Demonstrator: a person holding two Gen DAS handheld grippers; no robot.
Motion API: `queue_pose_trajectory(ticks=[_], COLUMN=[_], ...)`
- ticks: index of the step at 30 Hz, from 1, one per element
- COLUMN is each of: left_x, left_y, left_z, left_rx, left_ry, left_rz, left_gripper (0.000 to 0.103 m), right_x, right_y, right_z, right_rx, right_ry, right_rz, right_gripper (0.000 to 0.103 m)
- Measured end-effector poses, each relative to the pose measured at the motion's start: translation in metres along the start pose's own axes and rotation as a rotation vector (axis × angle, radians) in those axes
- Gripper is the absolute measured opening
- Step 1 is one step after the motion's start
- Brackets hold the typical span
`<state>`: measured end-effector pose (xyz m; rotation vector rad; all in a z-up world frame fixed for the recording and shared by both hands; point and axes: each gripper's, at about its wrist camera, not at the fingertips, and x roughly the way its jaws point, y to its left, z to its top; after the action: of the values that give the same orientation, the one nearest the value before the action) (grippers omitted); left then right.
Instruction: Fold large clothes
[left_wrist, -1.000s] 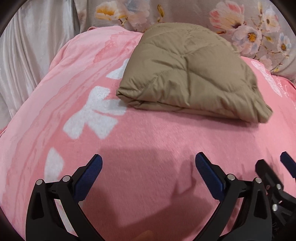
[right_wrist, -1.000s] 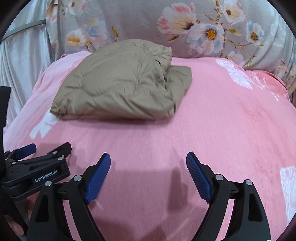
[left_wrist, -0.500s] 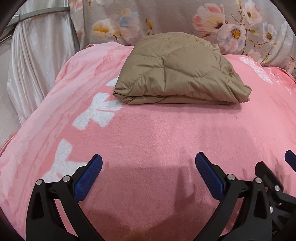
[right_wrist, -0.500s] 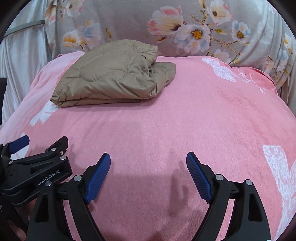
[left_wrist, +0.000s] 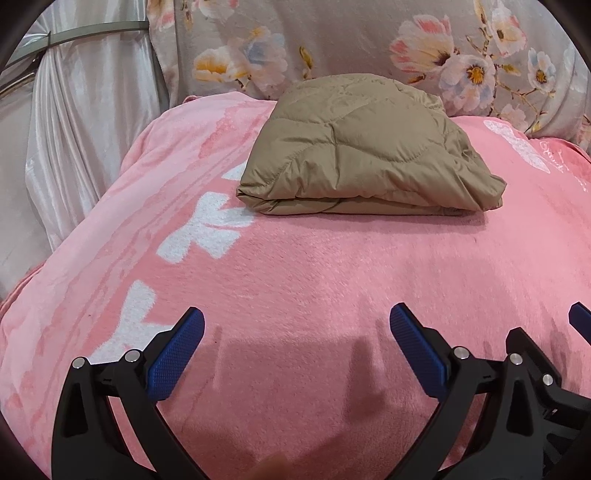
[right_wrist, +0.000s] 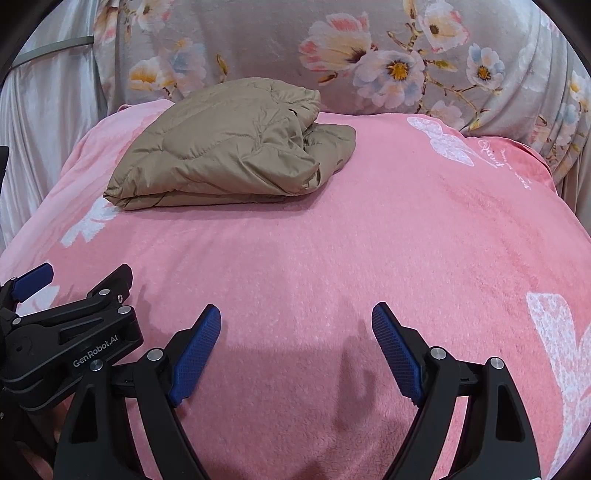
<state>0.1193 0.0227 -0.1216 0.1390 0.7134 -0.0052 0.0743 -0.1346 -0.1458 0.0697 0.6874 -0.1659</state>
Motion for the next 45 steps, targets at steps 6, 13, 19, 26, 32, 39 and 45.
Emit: queue_pose_trajectory(ticks=[6,13,19,26,32,39,45], left_x=[-0.0015,-0.0052,-0.0073,-0.0067,-0.007,-0.0073,-0.0076], left_y=[-0.0004,0.0005,0.001,0.0018,0.0016,0.0016,0.0015], left_z=[-0.0004,-0.0009,-0.0013,-0.0012,-0.0012,-0.0013,-0.0015], left_rx=[0.0,-0.006,-0.007,-0.006,-0.005,-0.006,-0.006], left_ry=[-0.008,-0.028,-0.036,-0.035,-0.035,-0.036,-0.036], left_rz=[0.003,0.008,0.01,0.008,0.008,0.008,0.008], left_gripper=[0.098,0.098,0.098,0.098,0.098,0.098,0.098], right_x=[-0.0009,-0.0044,-0.0044,-0.0051,-0.0051,-0.0047,-0.0047], right_y=[-0.0002,0.0026,0.0024,0.0017,0.0018,0.0016,0.0021], right_z=[0.0001,-0.0007,-0.0008,-0.0008,-0.0009,-0.001,-0.0012], right_rx=[-0.002,-0.002,-0.003,-0.004,-0.003,-0.004,-0.004], right_ry=[-0.007,-0.024,-0.025,-0.026,-0.026,-0.026,-0.028], right_rz=[-0.002,-0.005,-0.006,-0.005,-0.006,-0.005,-0.007], right_gripper=[0.082,0.082,0.082,0.082,0.082,0.082,0.082])
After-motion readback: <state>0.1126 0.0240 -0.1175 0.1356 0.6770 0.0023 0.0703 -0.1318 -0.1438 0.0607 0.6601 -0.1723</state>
